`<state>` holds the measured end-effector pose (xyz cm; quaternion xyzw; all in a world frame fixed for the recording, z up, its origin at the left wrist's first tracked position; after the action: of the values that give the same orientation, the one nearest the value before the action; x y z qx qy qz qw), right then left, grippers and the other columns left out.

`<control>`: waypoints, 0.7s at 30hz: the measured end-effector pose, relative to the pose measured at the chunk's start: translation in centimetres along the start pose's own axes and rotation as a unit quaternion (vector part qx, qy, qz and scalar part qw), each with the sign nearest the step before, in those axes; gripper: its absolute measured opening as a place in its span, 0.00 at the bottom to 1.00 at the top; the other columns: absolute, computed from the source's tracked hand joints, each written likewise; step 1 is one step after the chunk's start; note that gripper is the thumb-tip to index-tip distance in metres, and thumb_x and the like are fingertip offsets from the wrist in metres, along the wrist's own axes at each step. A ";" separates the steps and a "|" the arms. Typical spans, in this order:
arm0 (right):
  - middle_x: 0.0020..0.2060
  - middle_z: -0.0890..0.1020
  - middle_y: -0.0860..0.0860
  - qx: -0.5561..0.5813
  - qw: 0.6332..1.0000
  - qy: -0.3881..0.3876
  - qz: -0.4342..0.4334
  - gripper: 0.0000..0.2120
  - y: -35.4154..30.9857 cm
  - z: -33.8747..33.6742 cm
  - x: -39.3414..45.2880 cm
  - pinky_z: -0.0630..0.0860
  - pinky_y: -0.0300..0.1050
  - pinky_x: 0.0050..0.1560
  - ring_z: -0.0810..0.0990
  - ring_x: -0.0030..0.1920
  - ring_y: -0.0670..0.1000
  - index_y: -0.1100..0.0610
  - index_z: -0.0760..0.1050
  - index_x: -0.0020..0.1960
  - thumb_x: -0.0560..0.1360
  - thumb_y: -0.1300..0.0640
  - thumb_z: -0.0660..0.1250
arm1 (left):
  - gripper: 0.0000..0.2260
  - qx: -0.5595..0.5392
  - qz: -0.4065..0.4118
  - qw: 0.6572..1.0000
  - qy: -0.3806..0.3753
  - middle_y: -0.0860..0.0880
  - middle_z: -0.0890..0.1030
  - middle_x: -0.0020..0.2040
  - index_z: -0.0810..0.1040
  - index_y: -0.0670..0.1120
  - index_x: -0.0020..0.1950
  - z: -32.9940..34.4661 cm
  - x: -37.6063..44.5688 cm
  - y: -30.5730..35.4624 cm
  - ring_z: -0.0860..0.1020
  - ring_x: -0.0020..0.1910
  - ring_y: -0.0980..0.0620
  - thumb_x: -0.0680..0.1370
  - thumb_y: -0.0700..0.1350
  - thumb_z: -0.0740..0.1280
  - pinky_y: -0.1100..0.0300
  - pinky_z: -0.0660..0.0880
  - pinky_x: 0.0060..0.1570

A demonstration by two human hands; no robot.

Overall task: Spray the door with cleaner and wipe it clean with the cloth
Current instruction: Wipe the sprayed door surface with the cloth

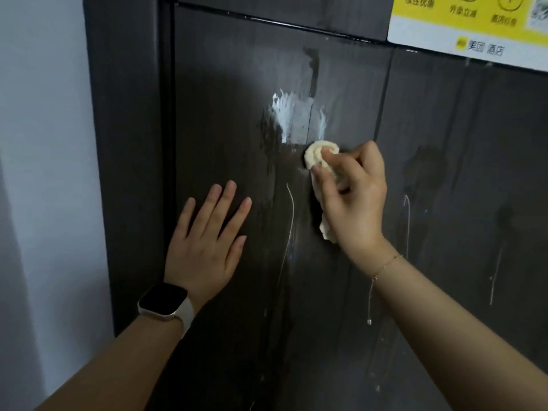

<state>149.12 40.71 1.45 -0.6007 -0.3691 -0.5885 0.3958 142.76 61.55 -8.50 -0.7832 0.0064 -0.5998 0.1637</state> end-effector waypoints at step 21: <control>0.37 0.72 0.53 -0.063 0.994 -0.089 0.000 0.05 -2.5 0.6 -6.8 0.66 0.38 0.41 0.68 0.41 0.49 0.65 0.82 0.49 0.74 0.64 0.71 | 0.23 -0.019 -0.001 1.000 -0.008 0.45 0.52 0.79 0.56 0.49 0.79 -0.2 -0.1 0.0 0.52 0.78 0.48 0.84 0.52 0.49 0.47 0.47 0.76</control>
<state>146.87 42.44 -5.20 -0.6746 -0.3650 -0.5546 0.3226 142.52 61.53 -8.49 -0.7912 0.0154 -0.5930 0.1484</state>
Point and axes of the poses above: each hand's wrist, its own x-axis towards the middle knuckle, its own z-axis out of the palm, y = z × x, the point moved 1 cm from there along x, towards the middle knuckle
